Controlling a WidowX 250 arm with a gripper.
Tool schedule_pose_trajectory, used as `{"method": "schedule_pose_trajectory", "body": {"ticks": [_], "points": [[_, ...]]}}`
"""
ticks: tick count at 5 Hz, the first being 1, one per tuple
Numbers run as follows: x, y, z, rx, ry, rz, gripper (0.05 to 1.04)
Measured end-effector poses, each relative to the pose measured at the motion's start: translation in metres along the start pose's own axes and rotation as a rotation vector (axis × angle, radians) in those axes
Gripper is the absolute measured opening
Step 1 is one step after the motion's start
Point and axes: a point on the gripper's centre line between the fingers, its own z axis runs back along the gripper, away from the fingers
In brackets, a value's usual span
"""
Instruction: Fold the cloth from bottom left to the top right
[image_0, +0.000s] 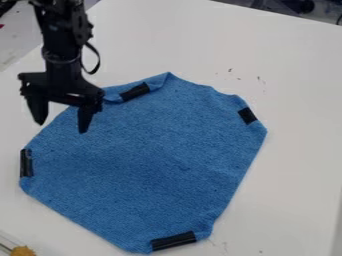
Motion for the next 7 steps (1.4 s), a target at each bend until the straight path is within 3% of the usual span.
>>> {"method": "schedule_pose_trajectory", "body": {"ticks": [2,3,4,6,7], "points": [[-0.022,0.027,-0.021,-0.003,-0.034,0.104,0.999],[-0.033,0.032,-0.030,-0.010,-0.029,0.146,0.999],[-0.035,0.036,-0.035,-0.016,-0.037,0.159,0.946],[-0.039,0.046,-0.043,-0.014,-0.024,0.175,0.363],[-0.040,0.045,-0.046,-0.019,-0.016,0.173,0.150]]}}
